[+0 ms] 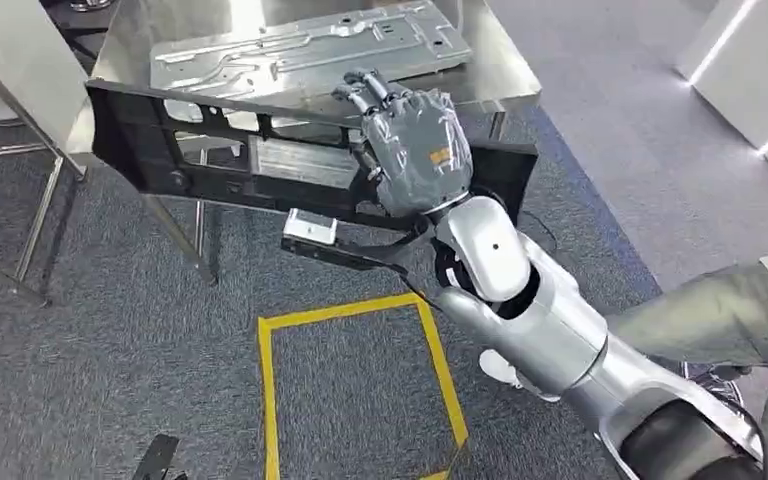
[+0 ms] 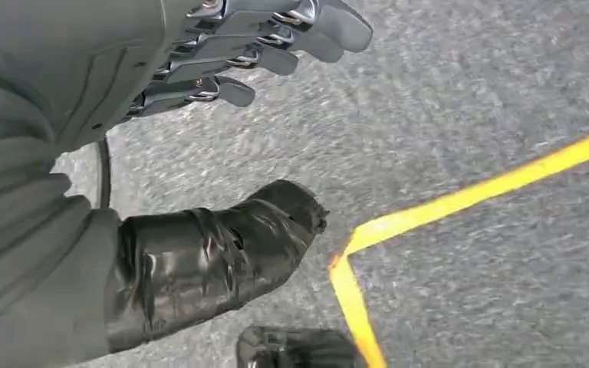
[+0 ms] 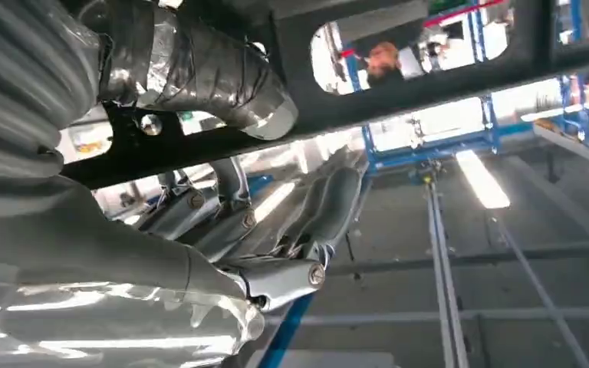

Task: Take the parts from the cabinet and place them on the table.

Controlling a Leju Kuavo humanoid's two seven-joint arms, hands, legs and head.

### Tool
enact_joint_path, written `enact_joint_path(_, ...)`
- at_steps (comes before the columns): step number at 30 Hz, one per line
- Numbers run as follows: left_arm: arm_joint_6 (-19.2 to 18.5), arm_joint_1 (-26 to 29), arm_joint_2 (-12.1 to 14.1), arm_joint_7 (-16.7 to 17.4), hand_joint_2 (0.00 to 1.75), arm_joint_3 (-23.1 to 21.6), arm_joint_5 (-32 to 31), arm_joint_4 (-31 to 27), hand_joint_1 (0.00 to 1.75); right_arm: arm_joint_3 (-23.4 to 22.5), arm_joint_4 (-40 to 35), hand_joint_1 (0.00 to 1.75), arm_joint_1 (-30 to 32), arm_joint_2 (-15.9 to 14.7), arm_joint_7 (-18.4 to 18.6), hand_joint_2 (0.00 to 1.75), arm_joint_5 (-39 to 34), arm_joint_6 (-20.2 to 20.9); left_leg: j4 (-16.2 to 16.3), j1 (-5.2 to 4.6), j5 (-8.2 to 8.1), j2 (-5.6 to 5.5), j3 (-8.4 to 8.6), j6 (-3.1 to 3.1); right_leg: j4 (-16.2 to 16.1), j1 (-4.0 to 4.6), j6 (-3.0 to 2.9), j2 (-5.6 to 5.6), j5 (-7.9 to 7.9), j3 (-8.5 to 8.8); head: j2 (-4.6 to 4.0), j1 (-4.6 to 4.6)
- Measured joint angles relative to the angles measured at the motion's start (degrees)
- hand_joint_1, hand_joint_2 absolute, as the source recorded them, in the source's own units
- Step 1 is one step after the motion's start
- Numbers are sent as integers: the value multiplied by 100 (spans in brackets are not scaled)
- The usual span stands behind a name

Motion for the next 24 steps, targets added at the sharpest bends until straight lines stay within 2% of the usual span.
enact_joint_path(1, 0, 17, 4, 2, 175, -2, -4, 0, 0, 0, 0, 175, -4, 18, 0, 175, 0, 0, 29, 14, -41, 97, -14, -8, -66, -33, -31, -99, 28, 50, 0, 5)
enact_joint_path(2, 0, 11, -4, 2, 175, -2, -2, 0, 0, 0, 4, 175, -4, 37, 2, 175, 0, 0, 189, -38, -146, 466, -74, -42, -102, -26, -47, -138, 34, 83, -2, -67)
enact_joint_path(3, 4, -5, 9, 2, 175, -2, -4, 0, 0, 0, 7, 175, -31, 39, 0, 175, 0, 0, 520, -30, -333, 675, -234, -71, -106, -17, -74, -208, 28, 92, 0, -88)
enact_joint_path(4, 4, -23, 15, 4, 175, -2, -2, 0, 0, 0, 7, 175, -33, 39, 0, 175, 0, 0, 962, -21, -529, 782, -453, -94, -103, -2, -89, -285, 18, 101, -2, -83)
enact_joint_path(5, 4, -25, 15, 4, 175, -2, -2, 0, 0, 0, 13, 175, -27, 39, 2, 175, 0, 2, 1378, -13, -678, 827, -665, -113, -101, 2, -101, -357, 7, 107, -2, -90)
enact_joint_path(6, -4, -19, 11, 4, 175, -4, -4, 0, 0, 0, 24, 175, -14, 39, 2, 175, -2, 4, 1628, -2, -715, 846, -804, -130, -99, 2, -104, -428, -4, 107, -2, -85)
enact_joint_path(7, -15, -10, 11, 4, 175, -4, -4, 0, 0, 0, 26, 175, 2, 39, 0, 175, -13, 7, 1590, 12, -618, 863, -796, -145, -96, 2, -94, -484, -12, 111, -2, -90)
enact_joint_path(8, -24, -7, 11, 6, 175, -4, -4, 0, 0, 2, 26, 175, 7, 42, 0, 175, -15, 9, 1315, 21, -431, 881, -661, -153, -86, 1, -85, -537, -27, 115, -2, -85)
enact_joint_path(9, -28, -7, 13, 11, 175, -4, -11, 0, 0, 0, 24, 175, 5, 44, 0, 175, -15, 11, 867, 21, -197, 922, -423, -152, -71, -2, -71, -591, -49, 124, -2, -85)
enact_joint_path(10, -28, -11, 22, 11, 175, -4, -24, 0, 0, 0, 22, 175, 1, 46, 0, 175, -4, 11, 324, 17, 28, 1039, -115, -143, -49, -4, -43, -636, -78, 142, 0, -90)
enact_joint_path(11, -31, -25, 20, 15, 175, -4, -31, 0, 0, 0, 22, 175, -2, 50, 0, 175, 0, 15, 32, -34, -55, 1263, 27, -121, -44, 14, -12, -680, -104, 154, -2, -89)
enact_joint_path(12, -28, -28, 24, 17, 175, -4, -31, 0, 0, 0, 24, 175, -16, 50, 2, 175, 0, 24, 1, -60, -21, 1175, 50, -34, -20, 60, 24, -704, -127, 146, 0, -72)
enact_joint_path(15, -20, 3, 17, 20, 175, -7, -17, 0, 0, 0, 20, 175, -2, 50, 20, 175, -37, 28, 28, -68, -44, 1053, 37, 53, -64, 69, 93, -791, -148, 208, -2, -59)
enact_joint_path(16, -11, 10, 17, 20, 175, -7, -17, 0, 0, -2, 20, 175, 0, 50, 20, 175, -55, 22, -21, -24, -24, 1030, 80, 104, -44, 70, 138, -784, -188, 200, 0, -57)
enact_joint_path(17, 7, 14, 11, 28, 175, -7, -20, 0, 0, -9, 20, 175, 5, 48, 26, 175, -101, 17, -34, -21, -27, 1009, 104, 138, 123, 28, 158, -557, -304, 148, -2, -48)
enact_joint_path(18, 15, -1, 11, 35, 175, -7, -22, 0, 0, -13, 22, 175, 6, 46, 28, 175, -138, 11, -32, -22, -32, 998, 107, 189, 459, 29, 155, -430, -495, -5, -2, -37)
enact_joint_path(19, 24, -17, 7, 46, 175, -9, -22, 0, 0, -15, 24, 175, 16, 35, 35, 175, -155, 9, -31, -31, -37, 973, 110, 205, 934, 28, 158, -354, -707, -245, 0, -31)
enact_joint_path(20, 30, -26, 0, 48, 175, -11, -26, 0, 0, -15, 33, 175, 41, 22, 35, 175, -168, 9, -29, -39, -44, 944, 110, 217, 1368, 28, 161, -326, -862, -484, -2, -33)
enact_joint_path(21, 33, -26, -4, 52, 175, -13, -31, 0, 0, -15, 39, 175, 69, 15, 35, 175, -186, 11, -23, -48, -50, 916, 111, 226, 1683, 29, 162, -316, -935, -675, -2, -31)
enact_joint_path(22, 41, -22, -11, 55, 175, -18, -35, 0, 0, -15, 50, 175, 98, 2, 35, 175, -201, 11, -14, -51, -56, 884, 116, 229, 1745, 29, 154, -314, -857, -752, -2, -33)
enact_joint_path(23, 53, -21, -22, 55, 175, -24, -35, 0, 0, -15, 55, 175, 121, -20, 37, 175, -225, 11, 1, -53, -67, 854, 122, 231, 1528, 29, 138, -311, -646, -684, -2, -31)
enact_joint_path(24, 61, -23, -31, 55, 175, -31, -35, -2, 0, -15, 52, 175, 124, -33, 37, 175, -262, 11, 15, -54, -81, 826, 131, 221, 1089, 30, 111, -310, -361, -505, 0, -24)
